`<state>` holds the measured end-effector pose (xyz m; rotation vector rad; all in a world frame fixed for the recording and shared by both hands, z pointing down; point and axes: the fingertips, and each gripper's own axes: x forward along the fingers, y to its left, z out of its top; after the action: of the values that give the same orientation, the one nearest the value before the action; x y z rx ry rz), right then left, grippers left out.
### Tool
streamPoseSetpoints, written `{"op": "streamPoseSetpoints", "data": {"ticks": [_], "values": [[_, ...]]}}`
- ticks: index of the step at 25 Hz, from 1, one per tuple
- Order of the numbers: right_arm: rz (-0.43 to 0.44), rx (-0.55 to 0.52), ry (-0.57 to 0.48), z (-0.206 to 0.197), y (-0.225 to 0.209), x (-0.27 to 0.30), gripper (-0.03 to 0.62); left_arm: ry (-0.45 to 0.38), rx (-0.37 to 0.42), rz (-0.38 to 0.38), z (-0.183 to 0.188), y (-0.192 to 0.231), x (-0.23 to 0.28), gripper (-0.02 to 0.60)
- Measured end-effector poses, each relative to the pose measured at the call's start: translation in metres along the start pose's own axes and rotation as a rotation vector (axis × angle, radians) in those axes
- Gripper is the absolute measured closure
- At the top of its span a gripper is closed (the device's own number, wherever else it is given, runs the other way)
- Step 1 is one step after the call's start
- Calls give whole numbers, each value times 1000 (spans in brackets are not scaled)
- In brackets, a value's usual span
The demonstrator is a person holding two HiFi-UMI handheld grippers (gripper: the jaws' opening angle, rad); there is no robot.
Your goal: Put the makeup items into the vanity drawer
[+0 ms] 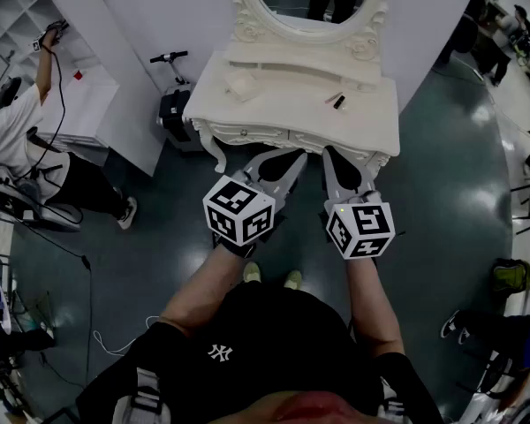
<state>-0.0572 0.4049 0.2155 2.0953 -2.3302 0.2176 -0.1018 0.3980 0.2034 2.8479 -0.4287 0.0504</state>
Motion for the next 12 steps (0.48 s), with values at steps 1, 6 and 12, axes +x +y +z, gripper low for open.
{"op": "streamPoseSetpoints", "data": {"ticks": [1, 6, 12], "values": [[5, -3, 1, 0, 1, -1, 572, 0, 0, 0, -1, -1, 0, 581], [17, -13, -2, -1, 5, -3, 572, 0, 4, 5, -3, -6, -1, 581], [32, 14, -14, 0, 3, -8, 572, 7, 7, 13, -4, -11, -1, 581]]}}
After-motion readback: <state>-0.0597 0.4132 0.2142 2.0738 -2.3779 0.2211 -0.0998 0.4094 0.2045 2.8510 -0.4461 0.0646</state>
